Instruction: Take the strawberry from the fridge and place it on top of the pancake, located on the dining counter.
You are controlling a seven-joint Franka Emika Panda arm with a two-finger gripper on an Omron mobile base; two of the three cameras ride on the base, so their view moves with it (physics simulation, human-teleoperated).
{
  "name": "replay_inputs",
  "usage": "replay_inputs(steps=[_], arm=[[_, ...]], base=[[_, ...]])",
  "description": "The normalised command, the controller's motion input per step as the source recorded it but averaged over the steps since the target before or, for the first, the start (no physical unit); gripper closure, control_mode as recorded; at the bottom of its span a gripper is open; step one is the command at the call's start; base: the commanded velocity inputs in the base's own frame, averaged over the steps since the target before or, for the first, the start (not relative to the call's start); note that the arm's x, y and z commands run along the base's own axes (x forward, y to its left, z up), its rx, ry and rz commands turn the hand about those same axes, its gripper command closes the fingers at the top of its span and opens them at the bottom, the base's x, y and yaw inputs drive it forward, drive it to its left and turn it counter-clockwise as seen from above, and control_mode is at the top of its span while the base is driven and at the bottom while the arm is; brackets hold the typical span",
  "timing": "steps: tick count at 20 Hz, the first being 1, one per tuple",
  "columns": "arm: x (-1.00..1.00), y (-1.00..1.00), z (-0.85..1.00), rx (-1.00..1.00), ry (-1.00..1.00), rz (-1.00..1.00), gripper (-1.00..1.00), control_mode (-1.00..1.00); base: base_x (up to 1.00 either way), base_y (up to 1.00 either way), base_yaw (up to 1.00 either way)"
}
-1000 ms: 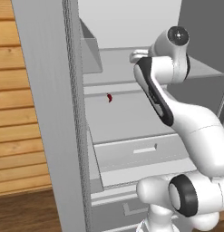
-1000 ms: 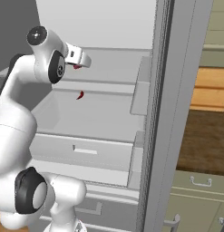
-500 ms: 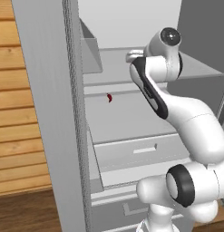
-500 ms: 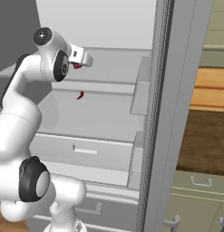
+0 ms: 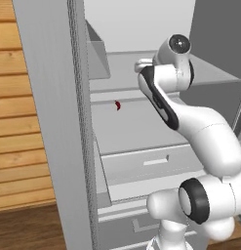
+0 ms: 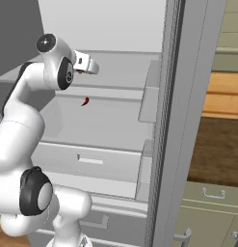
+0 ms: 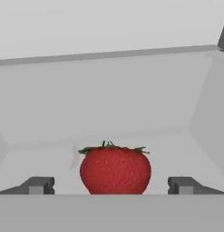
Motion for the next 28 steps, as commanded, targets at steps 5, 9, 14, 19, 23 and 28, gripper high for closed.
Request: replay_inputs(steps=[5, 9, 14, 19, 23, 28], arm=[[0.39, 0.00, -0.01, 0.00, 0.00, 0.00, -1.00, -1.00], [0.35, -0.01, -0.15, 0.00, 0.00, 0.00, -1.00, -1.00], [0.02, -0.04, -0.29, 0.01, 0.10, 0.00, 1.00, -1.00], [-0.10, -0.01, -0.29, 0.00, 0.10, -0.03, 1.00, -1.00], [-0.09, 0.00, -0.14, 0.01, 0.00, 0.00, 1.00, -1.00], [-0.62, 0.00, -0.22, 0.02, -0.20, 0.01, 1.00, -1.00]], base=[[0.00, 0.00, 0.00], [0.00, 0.00, 0.00], [0.00, 0.00, 0.00], [0.00, 0.00, 0.00], [0.00, 0.00, 0.00], [0.00, 0.00, 0.00]])
